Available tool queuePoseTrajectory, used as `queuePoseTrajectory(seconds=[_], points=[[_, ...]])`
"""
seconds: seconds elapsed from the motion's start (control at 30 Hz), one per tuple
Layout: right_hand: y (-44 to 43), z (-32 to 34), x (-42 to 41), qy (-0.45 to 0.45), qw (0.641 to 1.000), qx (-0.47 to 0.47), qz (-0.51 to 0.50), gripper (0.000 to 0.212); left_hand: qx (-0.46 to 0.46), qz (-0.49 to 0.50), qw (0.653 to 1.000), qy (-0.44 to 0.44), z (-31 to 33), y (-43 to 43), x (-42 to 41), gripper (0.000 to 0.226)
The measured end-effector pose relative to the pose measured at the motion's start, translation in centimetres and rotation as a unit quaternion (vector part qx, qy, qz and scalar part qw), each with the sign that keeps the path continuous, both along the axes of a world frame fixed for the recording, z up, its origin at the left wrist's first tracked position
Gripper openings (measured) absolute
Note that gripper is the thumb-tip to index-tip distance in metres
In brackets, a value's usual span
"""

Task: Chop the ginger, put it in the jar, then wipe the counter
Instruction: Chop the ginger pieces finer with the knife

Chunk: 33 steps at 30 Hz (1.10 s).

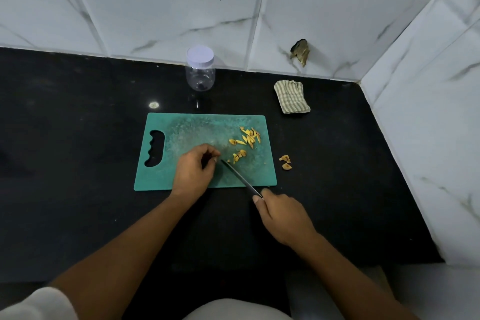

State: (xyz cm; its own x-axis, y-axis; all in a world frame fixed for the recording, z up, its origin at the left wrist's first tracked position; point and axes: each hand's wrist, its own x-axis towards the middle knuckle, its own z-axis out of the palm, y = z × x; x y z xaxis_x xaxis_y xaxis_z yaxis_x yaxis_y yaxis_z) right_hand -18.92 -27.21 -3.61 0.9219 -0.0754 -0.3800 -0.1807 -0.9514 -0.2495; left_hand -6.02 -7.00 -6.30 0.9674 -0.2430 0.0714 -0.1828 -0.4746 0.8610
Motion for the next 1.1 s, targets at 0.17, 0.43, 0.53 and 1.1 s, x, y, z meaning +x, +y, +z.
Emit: queuePoseTrajectory(seconds=[0.17, 0.43, 0.53, 1.1], points=[[-0.7, 0.2, 0.8, -0.014, 0.996, -0.064, 0.053, 0.037, -0.01, 0.025, 1.0, 0.001, 0.4, -0.1, -0.3, 0.018], [-3.3, 0.8, 4.0, -0.063, 0.989, -0.126, 0.054, 0.04, 0.008, 0.063, 0.998, -0.013, 0.8, 0.7, -0.4, 0.015], [-4.2, 1.0, 5.7, -0.075, 0.986, -0.142, 0.055, 0.041, 0.012, 0.081, 0.996, -0.024, 1.0, 1.2, -0.1, 0.014], [-1.6, 0.4, 6.6, -0.09, 0.994, -0.062, 0.016, 0.039, 0.069, 0.125, 0.99, -0.002, 1.2, 3.7, 1.5, 0.018]])
